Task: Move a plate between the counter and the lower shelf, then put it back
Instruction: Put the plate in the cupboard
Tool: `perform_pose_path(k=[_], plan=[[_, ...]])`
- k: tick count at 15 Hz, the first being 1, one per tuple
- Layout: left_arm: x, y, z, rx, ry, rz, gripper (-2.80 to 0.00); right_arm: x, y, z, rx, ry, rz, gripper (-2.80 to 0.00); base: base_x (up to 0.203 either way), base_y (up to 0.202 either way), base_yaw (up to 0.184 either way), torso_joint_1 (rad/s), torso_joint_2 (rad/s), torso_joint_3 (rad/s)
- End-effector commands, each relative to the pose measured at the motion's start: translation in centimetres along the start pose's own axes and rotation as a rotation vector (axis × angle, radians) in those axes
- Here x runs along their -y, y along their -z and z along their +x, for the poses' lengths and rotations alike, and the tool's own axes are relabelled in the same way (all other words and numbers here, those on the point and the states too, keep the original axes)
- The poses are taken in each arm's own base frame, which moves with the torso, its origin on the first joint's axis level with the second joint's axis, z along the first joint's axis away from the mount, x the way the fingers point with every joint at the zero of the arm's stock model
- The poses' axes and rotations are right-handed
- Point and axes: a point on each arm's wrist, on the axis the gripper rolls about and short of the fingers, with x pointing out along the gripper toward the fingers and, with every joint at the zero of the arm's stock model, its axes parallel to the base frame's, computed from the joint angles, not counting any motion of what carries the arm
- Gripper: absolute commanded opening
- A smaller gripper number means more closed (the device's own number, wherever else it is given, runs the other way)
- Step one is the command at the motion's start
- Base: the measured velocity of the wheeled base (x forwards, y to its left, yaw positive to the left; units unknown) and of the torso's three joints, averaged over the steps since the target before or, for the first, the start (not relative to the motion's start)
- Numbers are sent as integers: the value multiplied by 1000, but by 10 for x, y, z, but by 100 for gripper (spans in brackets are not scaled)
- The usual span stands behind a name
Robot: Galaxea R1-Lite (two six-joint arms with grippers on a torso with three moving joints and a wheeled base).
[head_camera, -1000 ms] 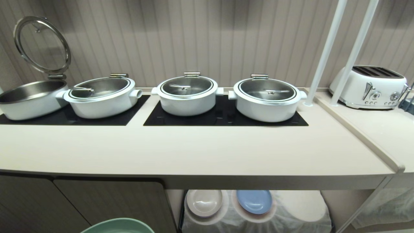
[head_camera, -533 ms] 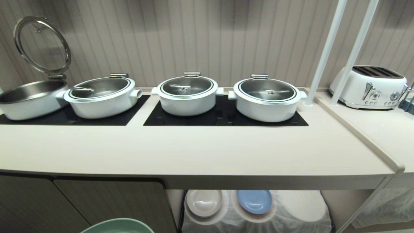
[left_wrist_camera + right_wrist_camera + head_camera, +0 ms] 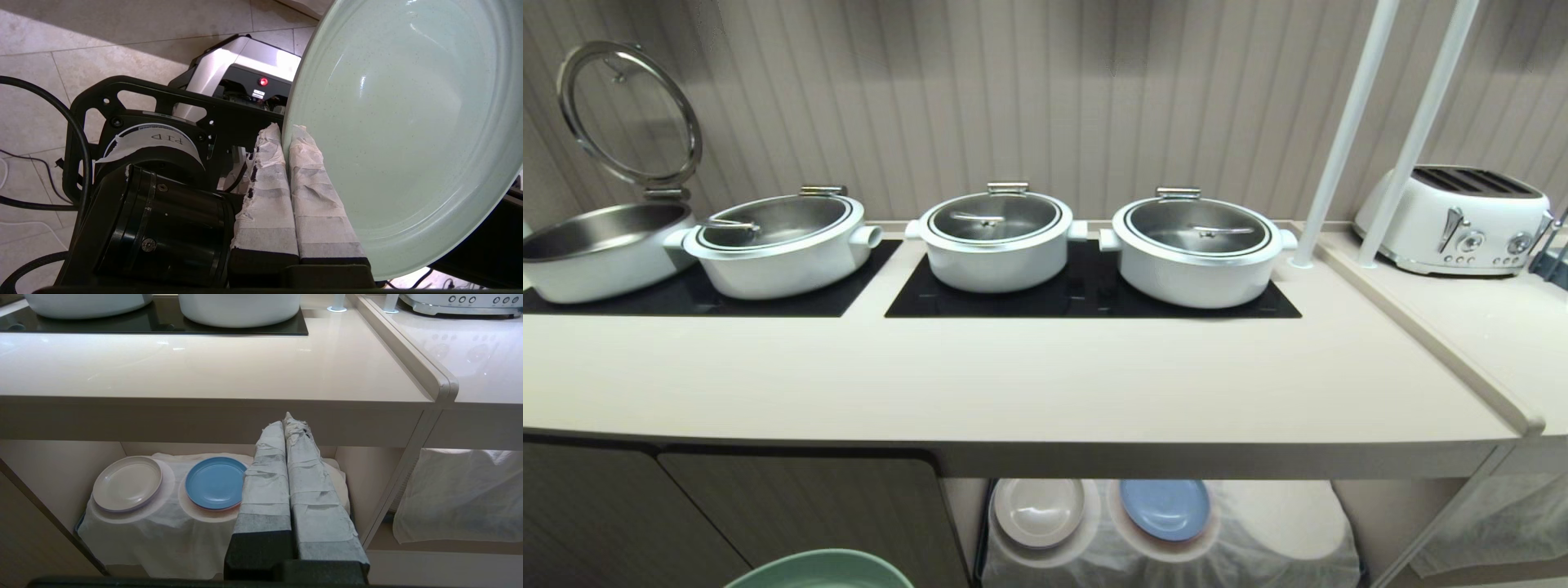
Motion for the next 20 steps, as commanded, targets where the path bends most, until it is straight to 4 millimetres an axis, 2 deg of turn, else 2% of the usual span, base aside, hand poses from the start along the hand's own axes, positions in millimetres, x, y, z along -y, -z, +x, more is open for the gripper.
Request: perform_pose_path(k=[1,20], plan=[[0,0,1,-10,-7,-5,-280,0,0,0,0,0,-1,-280,0,0,0,0,0,0],[1,0,2,-39,17,-6,-280,0,0,0,0,0,-1,-280,0,0,0,0,0,0]])
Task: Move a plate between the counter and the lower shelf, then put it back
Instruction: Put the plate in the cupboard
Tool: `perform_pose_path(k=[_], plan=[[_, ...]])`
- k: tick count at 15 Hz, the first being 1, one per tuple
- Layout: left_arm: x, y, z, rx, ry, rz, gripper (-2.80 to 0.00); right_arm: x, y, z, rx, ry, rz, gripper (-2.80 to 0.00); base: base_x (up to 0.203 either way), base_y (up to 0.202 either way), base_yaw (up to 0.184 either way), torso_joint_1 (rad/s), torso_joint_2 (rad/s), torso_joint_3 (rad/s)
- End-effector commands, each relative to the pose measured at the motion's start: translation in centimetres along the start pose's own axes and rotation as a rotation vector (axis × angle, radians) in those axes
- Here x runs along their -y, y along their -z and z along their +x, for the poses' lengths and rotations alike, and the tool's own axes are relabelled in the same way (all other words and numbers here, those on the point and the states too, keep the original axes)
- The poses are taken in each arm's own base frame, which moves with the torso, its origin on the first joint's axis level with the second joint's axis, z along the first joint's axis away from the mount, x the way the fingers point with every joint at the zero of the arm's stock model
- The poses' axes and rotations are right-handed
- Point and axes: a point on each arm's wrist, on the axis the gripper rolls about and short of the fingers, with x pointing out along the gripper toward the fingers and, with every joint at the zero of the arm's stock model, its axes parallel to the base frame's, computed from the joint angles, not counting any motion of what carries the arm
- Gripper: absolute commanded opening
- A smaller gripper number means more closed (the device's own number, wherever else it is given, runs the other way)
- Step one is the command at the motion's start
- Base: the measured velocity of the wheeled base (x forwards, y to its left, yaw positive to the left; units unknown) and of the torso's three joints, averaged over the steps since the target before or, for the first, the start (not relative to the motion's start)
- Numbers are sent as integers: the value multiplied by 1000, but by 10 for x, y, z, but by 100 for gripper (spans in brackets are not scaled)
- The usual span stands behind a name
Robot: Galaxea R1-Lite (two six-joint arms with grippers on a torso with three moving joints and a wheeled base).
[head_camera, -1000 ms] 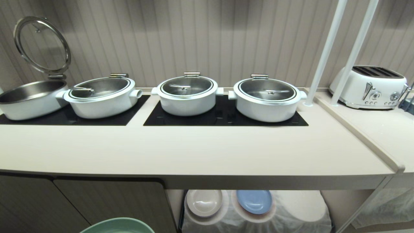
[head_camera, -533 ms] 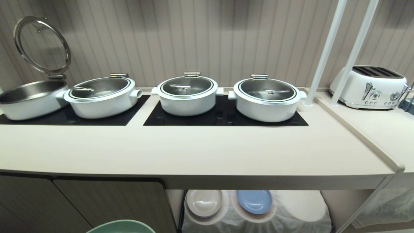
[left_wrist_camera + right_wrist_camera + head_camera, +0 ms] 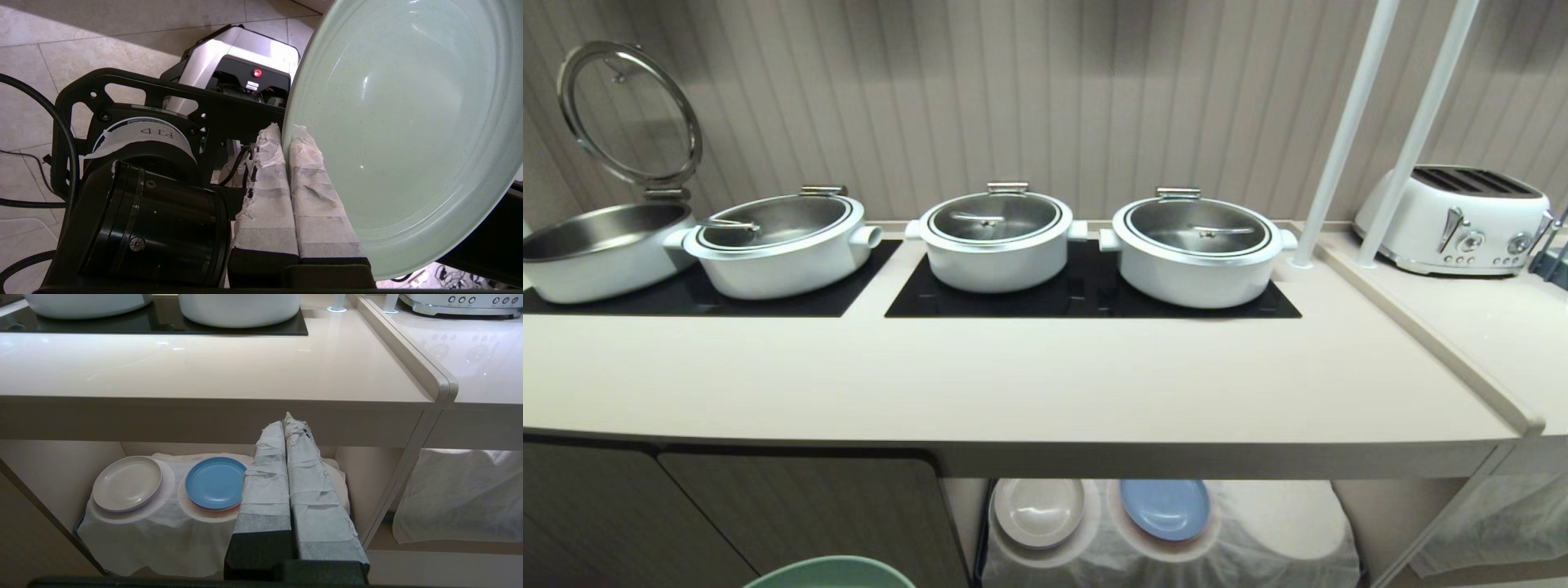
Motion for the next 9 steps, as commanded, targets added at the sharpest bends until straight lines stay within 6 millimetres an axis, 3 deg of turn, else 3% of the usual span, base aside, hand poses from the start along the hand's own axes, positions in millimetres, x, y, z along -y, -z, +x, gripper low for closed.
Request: perform_pose_path(k=[1,9], plan=[[0,0,0,-8,-5,-5,-280,0,0,0,0,0,-1,-280,0,0,0,0,0,0],[-2,2,4,-13,-8,-4,-280,0,0,0,0,0,1,-280,0,0,0,0,0,0]])
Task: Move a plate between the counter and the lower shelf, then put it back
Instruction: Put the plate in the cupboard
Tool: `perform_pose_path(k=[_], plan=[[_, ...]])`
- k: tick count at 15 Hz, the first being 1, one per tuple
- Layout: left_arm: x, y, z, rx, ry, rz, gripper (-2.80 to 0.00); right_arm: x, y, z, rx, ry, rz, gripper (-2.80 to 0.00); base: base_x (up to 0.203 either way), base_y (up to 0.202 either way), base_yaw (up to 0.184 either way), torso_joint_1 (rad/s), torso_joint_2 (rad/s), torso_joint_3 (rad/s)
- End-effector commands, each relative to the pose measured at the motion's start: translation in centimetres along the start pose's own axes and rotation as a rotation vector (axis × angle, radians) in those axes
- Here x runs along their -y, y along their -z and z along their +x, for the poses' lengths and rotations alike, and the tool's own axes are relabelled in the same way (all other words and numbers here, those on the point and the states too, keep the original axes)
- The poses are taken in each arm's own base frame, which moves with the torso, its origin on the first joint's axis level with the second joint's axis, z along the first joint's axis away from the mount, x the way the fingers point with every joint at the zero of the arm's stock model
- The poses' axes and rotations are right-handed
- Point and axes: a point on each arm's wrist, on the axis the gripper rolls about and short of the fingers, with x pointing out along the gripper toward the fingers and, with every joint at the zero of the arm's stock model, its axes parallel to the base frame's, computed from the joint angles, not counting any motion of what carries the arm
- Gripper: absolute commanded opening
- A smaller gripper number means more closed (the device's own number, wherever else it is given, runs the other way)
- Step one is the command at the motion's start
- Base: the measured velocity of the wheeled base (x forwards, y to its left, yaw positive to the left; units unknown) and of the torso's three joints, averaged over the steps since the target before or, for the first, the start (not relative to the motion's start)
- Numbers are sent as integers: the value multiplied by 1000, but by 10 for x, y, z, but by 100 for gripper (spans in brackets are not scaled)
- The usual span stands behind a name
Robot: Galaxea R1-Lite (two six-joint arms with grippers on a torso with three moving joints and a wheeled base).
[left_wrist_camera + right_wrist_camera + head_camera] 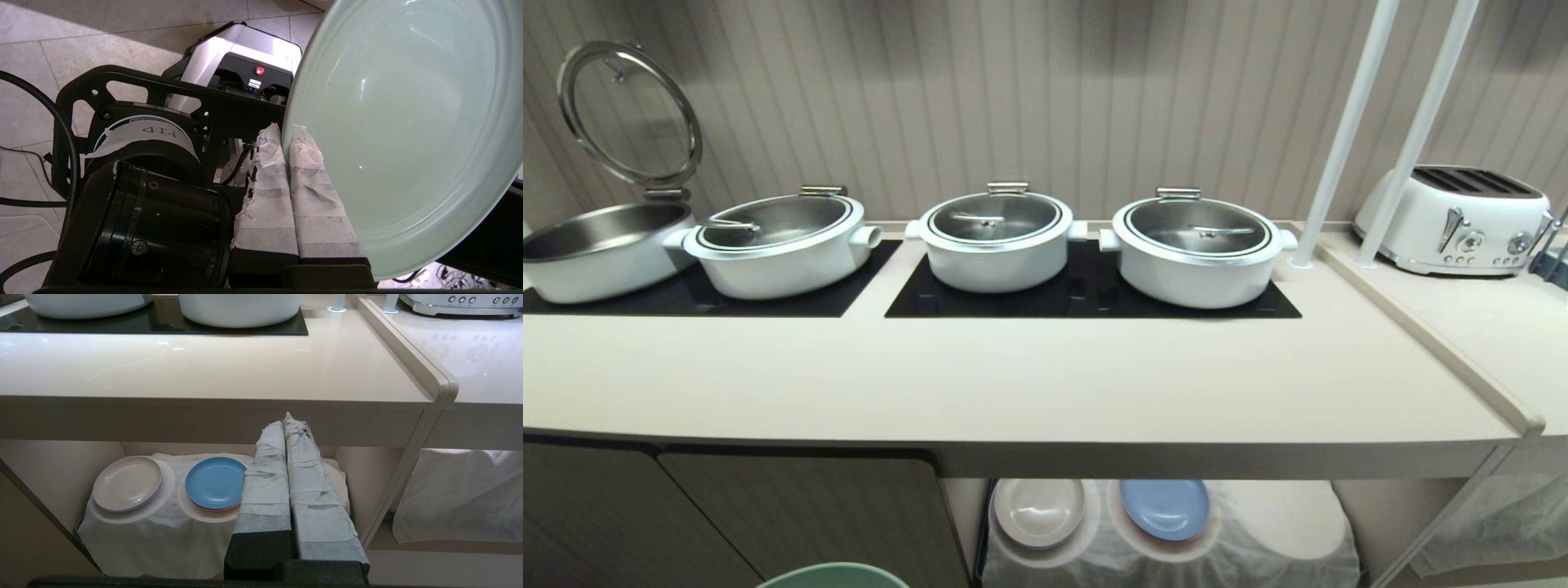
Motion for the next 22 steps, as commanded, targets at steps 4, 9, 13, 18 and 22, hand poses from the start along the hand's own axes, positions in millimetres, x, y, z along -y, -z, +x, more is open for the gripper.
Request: perform_pose_path(k=[4,9,13,18,22], plan=[[0,0,0,-6,-3,-5,-280,0,0,0,0,0,0,-280,0,0,0,0,0,0],[0,0,0,-4,-3,-4,-280,0,0,0,0,0,-1,-280,0,0,0,0,0,0],[0,0,0,-5,-1,-1,-280,0,0,0,0,0,-1,-280,0,0,0,0,0,0],[4,-4,1,20,36,37,-280,0,0,0,0,0,0,-280,0,0,0,0,0,0],[1,1,-2,40,49,31,-280,0,0,0,0,0,-1,-280,0,0,0,0,0,0]])
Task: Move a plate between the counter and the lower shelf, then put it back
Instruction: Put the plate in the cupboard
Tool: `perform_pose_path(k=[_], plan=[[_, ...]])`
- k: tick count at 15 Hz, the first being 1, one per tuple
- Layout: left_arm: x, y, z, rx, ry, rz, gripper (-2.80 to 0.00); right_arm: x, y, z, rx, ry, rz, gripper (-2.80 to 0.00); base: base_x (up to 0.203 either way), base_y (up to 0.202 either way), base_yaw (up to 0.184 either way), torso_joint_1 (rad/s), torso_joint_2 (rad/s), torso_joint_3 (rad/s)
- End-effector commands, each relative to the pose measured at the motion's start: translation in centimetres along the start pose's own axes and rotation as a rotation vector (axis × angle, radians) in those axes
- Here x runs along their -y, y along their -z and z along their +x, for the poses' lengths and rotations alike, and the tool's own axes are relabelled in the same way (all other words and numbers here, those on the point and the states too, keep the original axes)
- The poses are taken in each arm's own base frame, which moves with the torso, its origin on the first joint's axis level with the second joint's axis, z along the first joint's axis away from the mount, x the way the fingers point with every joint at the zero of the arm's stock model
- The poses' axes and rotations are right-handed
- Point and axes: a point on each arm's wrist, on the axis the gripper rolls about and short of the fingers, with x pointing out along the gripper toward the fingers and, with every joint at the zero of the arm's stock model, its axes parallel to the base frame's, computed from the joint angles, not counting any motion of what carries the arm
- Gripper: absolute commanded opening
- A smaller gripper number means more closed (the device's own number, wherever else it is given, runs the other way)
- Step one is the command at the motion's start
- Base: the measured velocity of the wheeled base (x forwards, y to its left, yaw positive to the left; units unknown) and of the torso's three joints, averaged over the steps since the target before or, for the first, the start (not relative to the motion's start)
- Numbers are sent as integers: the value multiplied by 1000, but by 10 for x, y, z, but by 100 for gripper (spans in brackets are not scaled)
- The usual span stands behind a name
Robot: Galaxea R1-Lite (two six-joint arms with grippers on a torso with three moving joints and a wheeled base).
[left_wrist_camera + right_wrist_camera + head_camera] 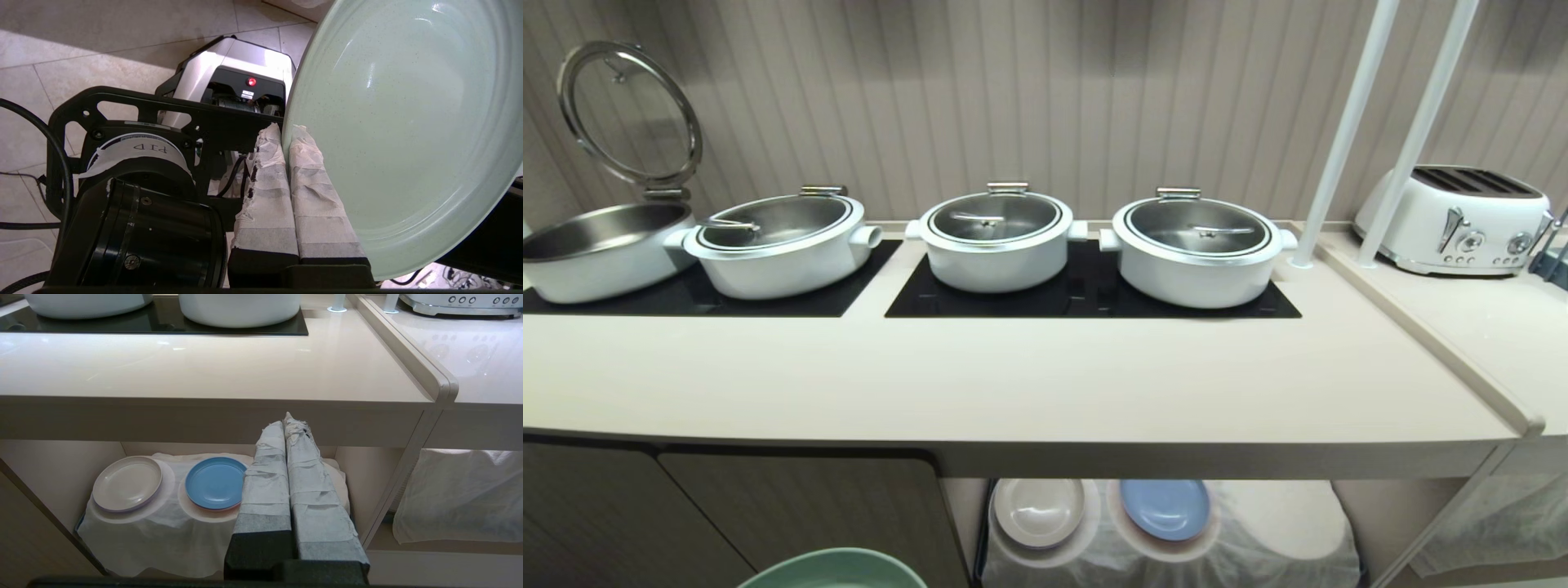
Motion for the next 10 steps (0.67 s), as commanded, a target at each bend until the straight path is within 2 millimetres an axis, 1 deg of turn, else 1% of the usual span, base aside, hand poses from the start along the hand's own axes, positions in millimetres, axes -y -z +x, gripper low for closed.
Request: perform_pose_path(k=[1,3,10], plan=[[-3,3,1,-4,-2,-14,-280,0,0,0,-1,0,-1,-280,0,0,0,0,0,0],[-6,7,3,-10,-2,-18,-280,0,0,0,-1,0,-1,-280,0,0,0,0,0,0],[-5,6,4,-11,-3,-18,-280,0,0,0,0,0,-1,-280,0,0,0,0,0,0]])
